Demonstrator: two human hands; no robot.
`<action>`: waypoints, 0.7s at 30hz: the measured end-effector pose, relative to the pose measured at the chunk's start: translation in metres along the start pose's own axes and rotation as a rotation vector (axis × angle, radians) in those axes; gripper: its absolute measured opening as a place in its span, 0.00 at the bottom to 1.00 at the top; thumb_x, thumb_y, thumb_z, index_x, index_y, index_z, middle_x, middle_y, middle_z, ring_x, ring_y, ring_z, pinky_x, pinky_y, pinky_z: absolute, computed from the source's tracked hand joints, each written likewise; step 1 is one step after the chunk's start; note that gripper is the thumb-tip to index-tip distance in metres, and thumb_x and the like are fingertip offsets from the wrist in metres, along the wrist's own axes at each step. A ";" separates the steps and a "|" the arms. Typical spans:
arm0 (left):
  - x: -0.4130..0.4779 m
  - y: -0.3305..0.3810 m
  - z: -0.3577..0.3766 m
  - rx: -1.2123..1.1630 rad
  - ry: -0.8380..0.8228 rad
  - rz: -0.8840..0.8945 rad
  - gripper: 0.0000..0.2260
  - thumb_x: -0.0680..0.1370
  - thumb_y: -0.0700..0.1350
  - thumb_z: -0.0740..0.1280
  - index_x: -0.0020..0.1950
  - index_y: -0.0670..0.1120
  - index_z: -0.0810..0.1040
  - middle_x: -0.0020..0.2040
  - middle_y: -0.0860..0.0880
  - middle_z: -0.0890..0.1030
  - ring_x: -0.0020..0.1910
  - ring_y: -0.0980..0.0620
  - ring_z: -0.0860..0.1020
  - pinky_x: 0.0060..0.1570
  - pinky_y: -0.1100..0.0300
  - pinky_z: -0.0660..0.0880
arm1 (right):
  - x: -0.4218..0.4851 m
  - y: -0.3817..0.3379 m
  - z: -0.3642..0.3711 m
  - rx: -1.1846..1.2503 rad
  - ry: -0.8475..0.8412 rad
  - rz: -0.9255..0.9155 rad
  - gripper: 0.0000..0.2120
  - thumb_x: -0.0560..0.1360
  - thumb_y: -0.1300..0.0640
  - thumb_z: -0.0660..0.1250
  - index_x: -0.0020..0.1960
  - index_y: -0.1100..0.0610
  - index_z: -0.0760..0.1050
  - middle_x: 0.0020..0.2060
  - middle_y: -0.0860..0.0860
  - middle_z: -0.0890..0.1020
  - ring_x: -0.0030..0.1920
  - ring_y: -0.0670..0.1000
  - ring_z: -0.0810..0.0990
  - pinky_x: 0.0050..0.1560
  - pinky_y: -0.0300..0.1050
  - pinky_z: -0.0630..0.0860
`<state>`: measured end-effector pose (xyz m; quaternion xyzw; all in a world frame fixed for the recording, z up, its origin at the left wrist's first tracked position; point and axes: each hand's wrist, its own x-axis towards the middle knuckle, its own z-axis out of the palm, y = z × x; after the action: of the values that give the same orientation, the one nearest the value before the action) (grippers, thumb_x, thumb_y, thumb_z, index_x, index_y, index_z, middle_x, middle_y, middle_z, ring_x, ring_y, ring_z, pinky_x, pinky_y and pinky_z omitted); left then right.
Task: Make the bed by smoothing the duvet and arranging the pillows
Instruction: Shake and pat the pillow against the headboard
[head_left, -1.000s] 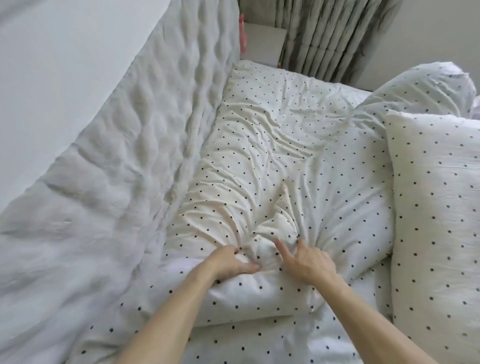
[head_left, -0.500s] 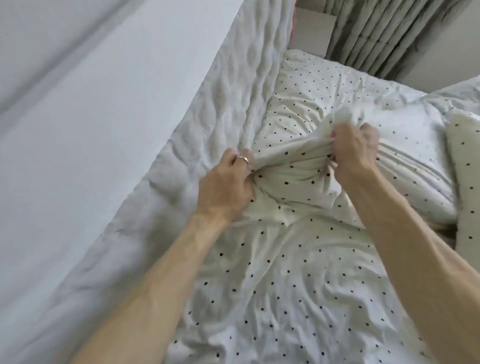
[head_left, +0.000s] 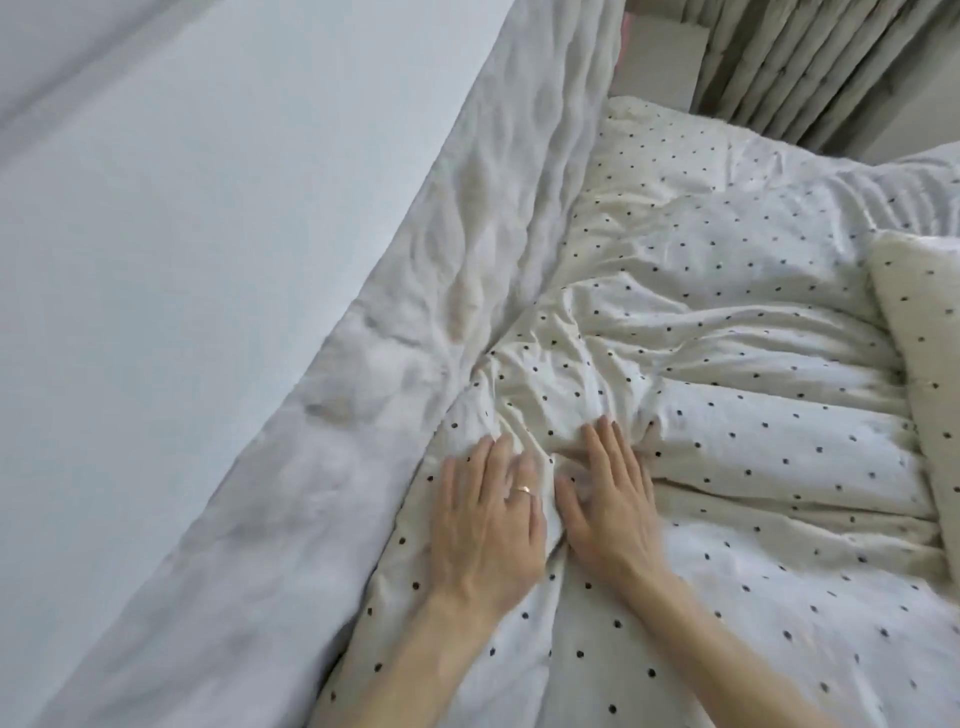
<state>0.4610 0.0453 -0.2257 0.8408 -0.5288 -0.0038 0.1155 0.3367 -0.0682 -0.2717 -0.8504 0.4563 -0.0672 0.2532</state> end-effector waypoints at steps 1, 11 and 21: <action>-0.026 0.004 -0.001 -0.016 -0.018 0.014 0.22 0.77 0.50 0.63 0.70 0.45 0.76 0.72 0.44 0.74 0.73 0.43 0.70 0.68 0.38 0.67 | -0.024 -0.002 0.004 0.008 0.021 -0.027 0.35 0.80 0.37 0.54 0.82 0.53 0.54 0.82 0.48 0.52 0.82 0.48 0.47 0.80 0.53 0.49; -0.070 -0.068 0.059 0.123 -0.425 -0.143 0.29 0.80 0.63 0.49 0.81 0.59 0.55 0.83 0.51 0.52 0.81 0.53 0.48 0.79 0.51 0.42 | -0.076 -0.017 0.044 -0.409 -0.346 -0.082 0.37 0.77 0.26 0.46 0.81 0.37 0.41 0.81 0.46 0.36 0.81 0.56 0.36 0.75 0.70 0.36; -0.183 -0.006 0.004 0.058 -0.424 -0.249 0.26 0.84 0.58 0.47 0.82 0.58 0.47 0.82 0.52 0.43 0.81 0.52 0.39 0.77 0.45 0.37 | -0.254 0.026 0.003 -0.298 -0.523 -0.076 0.36 0.78 0.28 0.43 0.79 0.38 0.32 0.79 0.46 0.30 0.76 0.53 0.23 0.74 0.66 0.28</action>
<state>0.3852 0.2098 -0.2524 0.8828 -0.4335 -0.1791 -0.0238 0.1730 0.1268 -0.2578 -0.8832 0.3483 0.2122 0.2316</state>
